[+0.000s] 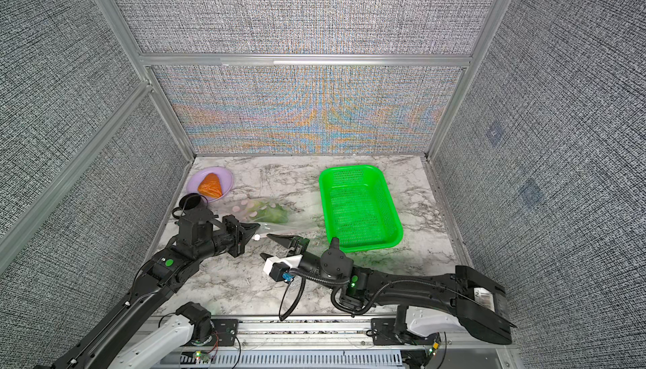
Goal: Open the zip-top bag and take out the chinese cabbages
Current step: Adjust the zipper food storage bag at the center of the board.
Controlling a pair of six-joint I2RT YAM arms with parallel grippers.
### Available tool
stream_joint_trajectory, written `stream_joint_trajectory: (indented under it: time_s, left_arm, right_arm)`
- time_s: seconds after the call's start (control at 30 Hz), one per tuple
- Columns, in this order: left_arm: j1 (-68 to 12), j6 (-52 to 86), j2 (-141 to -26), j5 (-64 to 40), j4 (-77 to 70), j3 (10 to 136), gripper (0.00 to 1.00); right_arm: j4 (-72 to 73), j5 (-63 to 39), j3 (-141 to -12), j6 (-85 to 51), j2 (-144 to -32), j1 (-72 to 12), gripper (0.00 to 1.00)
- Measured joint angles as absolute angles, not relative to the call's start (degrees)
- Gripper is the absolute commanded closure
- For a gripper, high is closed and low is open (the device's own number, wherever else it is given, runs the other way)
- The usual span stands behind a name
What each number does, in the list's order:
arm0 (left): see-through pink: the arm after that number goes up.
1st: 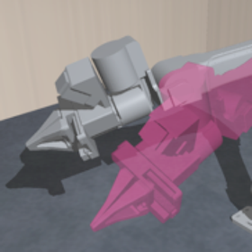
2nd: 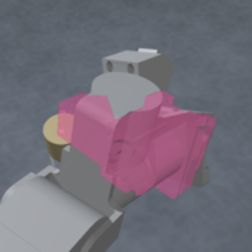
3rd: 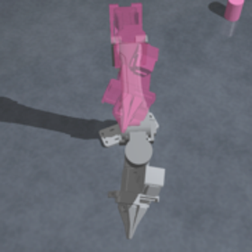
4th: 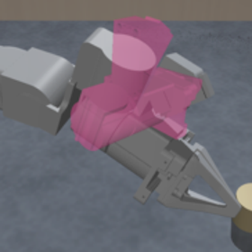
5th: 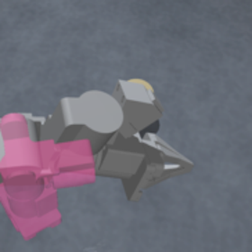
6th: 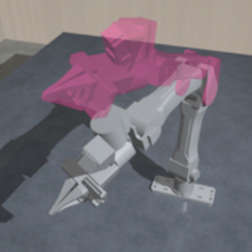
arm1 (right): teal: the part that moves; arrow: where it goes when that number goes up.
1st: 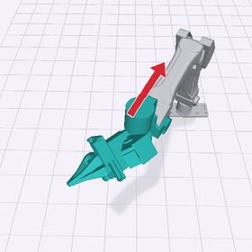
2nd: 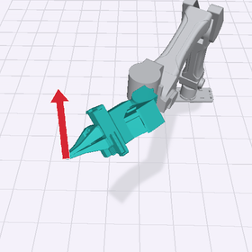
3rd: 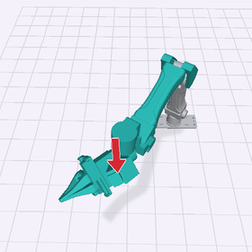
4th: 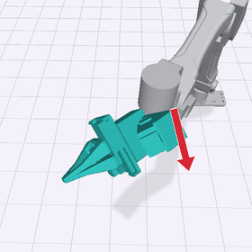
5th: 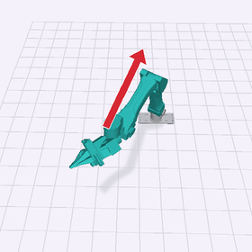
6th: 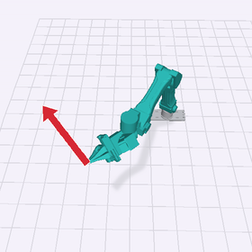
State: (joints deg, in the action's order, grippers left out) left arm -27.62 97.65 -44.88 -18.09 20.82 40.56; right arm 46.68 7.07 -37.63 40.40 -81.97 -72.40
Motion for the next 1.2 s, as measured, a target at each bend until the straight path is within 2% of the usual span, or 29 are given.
stream_joint_trajectory:
  time_s: [0.2, 0.63, 0.8, 1.2]
  left_arm:
    - [-27.6, 98.7, -44.7, -18.0, 21.1, 40.3, 1.0]
    - [-27.6, 99.2, -43.5, -18.0, 21.0, 40.2, 1.0]
    - [-27.6, 99.5, -43.7, -18.2, 20.6, 39.1, 1.0]
    - [-27.6, 99.5, -43.7, -18.1, 20.6, 39.5, 1.0]
  right_arm:
    - [47.4, 8.8, -40.4, 43.2, -88.6, -72.8, 0.51]
    - [47.4, 12.2, -42.3, 45.1, -94.7, -72.9, 0.51]
    - [48.1, 13.6, -42.7, 45.1, -96.4, -72.8, 0.6]
    - [47.7, 14.1, -43.2, 43.6, -95.7, -70.7, 0.67]
